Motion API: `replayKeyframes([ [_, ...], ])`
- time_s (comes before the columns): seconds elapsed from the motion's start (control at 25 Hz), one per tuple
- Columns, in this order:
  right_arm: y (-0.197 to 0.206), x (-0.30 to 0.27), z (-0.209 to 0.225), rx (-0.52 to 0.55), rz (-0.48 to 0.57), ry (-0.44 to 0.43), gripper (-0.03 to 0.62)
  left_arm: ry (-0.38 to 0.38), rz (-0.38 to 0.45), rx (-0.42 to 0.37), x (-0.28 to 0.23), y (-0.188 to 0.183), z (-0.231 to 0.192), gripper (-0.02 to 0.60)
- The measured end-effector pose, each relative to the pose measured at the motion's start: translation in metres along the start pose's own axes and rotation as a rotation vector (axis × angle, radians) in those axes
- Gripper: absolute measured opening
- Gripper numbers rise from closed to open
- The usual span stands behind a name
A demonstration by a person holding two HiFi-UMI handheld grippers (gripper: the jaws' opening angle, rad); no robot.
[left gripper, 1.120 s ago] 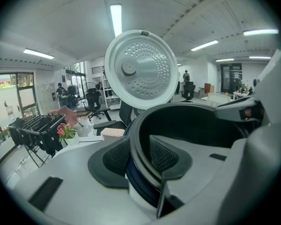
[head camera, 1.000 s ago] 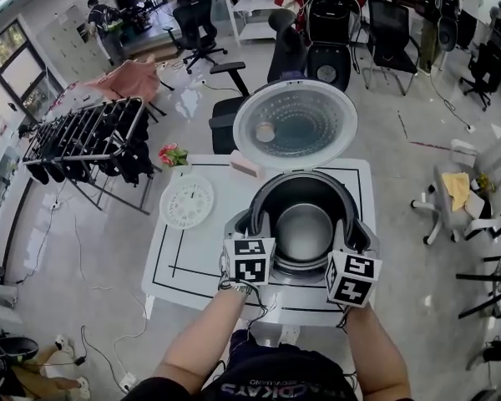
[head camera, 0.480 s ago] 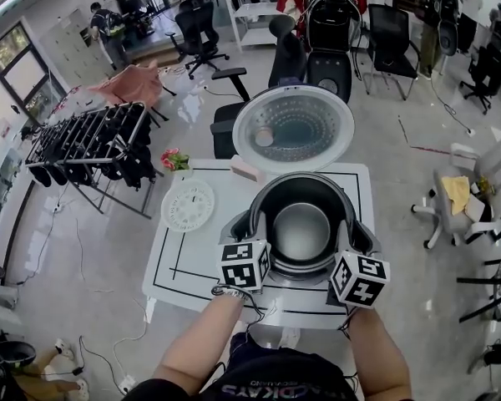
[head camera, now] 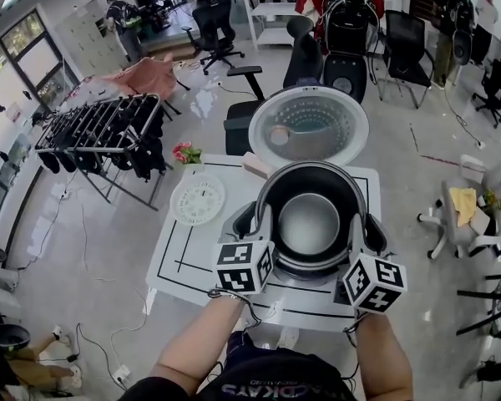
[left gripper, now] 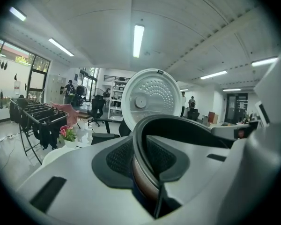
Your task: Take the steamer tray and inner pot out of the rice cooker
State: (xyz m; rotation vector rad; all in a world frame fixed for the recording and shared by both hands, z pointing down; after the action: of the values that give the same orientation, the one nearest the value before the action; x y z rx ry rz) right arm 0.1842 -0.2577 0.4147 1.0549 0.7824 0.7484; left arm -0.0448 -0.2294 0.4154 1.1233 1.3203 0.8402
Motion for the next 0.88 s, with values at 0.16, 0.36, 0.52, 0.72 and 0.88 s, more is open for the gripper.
replayKeyframes([
  [0.16, -0.017, 0.006, -0.010, -0.002, 0.040, -0.027, 0.081, -0.005, 0.044, 0.013, 0.015, -0.016, -0.002, 0.091],
  [0.36, -0.041, 0.011, -0.036, 0.008, 0.097, -0.074, 0.080, -0.019, 0.110, 0.026, 0.035, -0.043, -0.016, 0.091],
  [0.52, -0.054, 0.008, -0.062, 0.012, 0.119, -0.130, 0.080, -0.042, 0.161, 0.033, 0.050, -0.065, -0.036, 0.091],
  [0.72, -0.058, -0.004, -0.107, 0.018, 0.122, -0.201, 0.080, -0.087, 0.195, 0.050, 0.070, -0.079, -0.079, 0.091],
  [0.88, -0.050, -0.019, -0.152, 0.028, 0.105, -0.258, 0.080, -0.137, 0.203, 0.063, 0.087, -0.080, -0.125, 0.092],
])
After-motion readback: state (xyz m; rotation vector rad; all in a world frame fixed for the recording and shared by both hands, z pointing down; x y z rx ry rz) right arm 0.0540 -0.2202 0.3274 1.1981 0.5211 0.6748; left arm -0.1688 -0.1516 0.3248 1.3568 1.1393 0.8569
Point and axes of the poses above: the fingertips, and each gripper's own axes: x backward along the fingers, z to its right, y out of its underside, the point moved 2 cm from there along x, backward along the fingers, and after that the axes turned 9 degrees about -y, right-handed, at the moved point
